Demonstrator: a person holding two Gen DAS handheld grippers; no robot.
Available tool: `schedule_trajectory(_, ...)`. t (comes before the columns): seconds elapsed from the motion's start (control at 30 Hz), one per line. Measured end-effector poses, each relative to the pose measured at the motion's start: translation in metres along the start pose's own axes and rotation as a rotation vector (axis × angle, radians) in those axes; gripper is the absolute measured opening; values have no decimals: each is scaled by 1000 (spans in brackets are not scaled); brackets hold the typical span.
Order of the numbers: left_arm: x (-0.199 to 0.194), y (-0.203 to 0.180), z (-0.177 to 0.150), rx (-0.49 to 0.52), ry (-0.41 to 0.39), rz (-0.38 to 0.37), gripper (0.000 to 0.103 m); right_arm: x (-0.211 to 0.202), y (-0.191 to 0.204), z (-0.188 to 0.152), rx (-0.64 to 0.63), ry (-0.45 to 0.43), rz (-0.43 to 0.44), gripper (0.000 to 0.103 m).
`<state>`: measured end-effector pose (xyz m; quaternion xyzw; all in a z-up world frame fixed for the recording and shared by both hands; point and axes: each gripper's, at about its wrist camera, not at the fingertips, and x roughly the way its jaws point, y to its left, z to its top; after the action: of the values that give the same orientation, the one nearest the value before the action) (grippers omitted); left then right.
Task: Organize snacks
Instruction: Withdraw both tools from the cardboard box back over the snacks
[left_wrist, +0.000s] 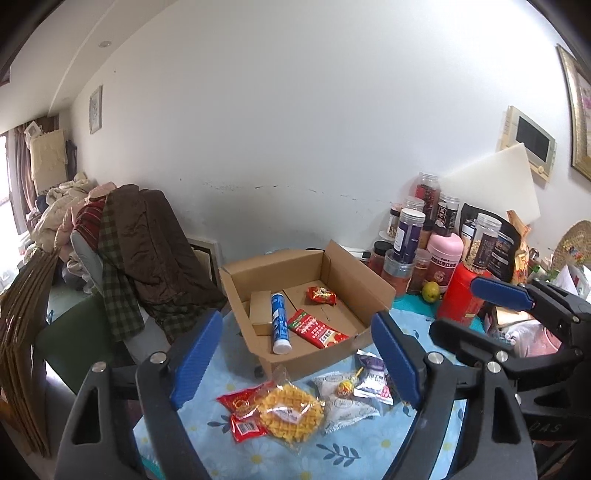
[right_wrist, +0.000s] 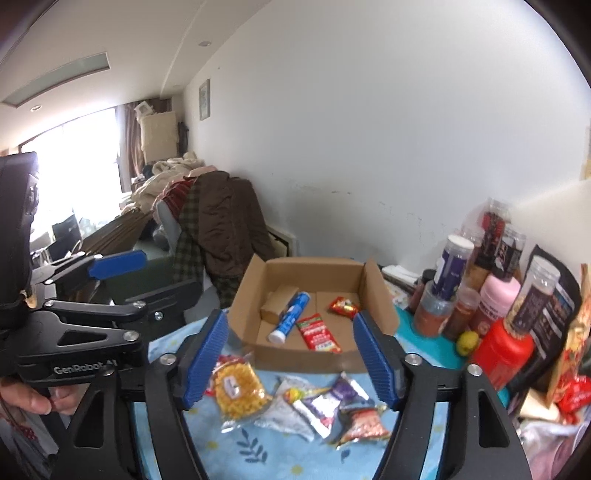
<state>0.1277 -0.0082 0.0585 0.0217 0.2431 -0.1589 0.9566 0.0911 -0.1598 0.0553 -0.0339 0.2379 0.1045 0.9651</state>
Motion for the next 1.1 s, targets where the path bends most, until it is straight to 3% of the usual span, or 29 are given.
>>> schedule_trajectory(0.47,-11,0,-42,-32,57,-70,84,-13,4,-50,43,33,22,75)
schedule_trajectory(1.1,24,-2,-94,-70,169,-136,84,18,-5,-106,126,129,58,75)
